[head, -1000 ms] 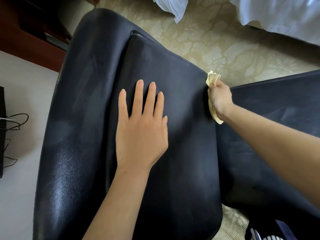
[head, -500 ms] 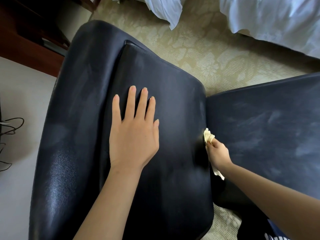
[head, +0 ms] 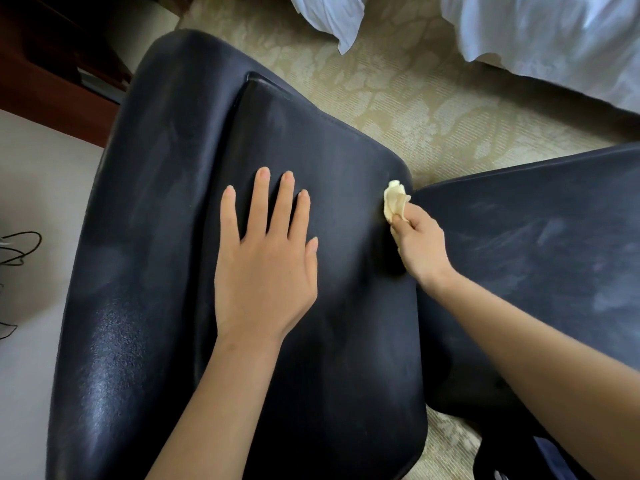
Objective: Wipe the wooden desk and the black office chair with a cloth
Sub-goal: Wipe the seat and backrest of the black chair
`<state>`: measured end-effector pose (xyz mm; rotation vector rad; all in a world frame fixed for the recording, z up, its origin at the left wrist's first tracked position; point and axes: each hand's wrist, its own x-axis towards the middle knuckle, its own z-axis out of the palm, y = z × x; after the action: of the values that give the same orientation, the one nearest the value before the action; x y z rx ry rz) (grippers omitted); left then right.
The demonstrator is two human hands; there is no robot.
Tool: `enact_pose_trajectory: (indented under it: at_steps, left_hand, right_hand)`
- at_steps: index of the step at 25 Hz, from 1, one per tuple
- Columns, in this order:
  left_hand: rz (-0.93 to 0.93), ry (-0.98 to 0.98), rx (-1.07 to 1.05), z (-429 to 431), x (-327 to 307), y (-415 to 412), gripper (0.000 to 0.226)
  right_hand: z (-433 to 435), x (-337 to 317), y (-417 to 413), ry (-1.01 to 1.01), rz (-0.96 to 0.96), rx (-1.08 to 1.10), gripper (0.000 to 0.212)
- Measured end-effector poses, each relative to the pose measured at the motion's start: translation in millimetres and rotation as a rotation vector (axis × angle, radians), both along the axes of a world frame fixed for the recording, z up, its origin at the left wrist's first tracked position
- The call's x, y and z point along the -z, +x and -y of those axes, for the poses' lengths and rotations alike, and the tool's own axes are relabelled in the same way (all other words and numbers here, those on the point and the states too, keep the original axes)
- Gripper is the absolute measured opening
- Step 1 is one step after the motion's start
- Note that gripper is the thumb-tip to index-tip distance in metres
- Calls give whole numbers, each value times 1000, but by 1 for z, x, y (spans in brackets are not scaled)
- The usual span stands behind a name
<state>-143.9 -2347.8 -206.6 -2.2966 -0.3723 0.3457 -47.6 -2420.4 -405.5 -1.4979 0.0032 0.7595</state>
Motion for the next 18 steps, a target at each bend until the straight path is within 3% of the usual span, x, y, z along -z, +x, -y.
enact_pose_trajectory:
  at_steps: [2,4,10,15,18]
  left_hand:
    - [7,-11,2,1,0,1,57]
    - [4,-9,1,2,0,2,57]
    - [-12,9,0,0,0,2,58]
    - [-3,8,5,2,0,1,57]
    - [-1,6,8,0,0,1,57]
  right_hand:
    - [8,-5,-17,-92,224,-37,12]
    - [20,0,-38,-133,316,-37,18]
    - [34,27,-52,-172,220,-76,43]
    - [-9,36,5,-445,-120,15,36]
    - [-31,5,45,-339,-107,72,36]
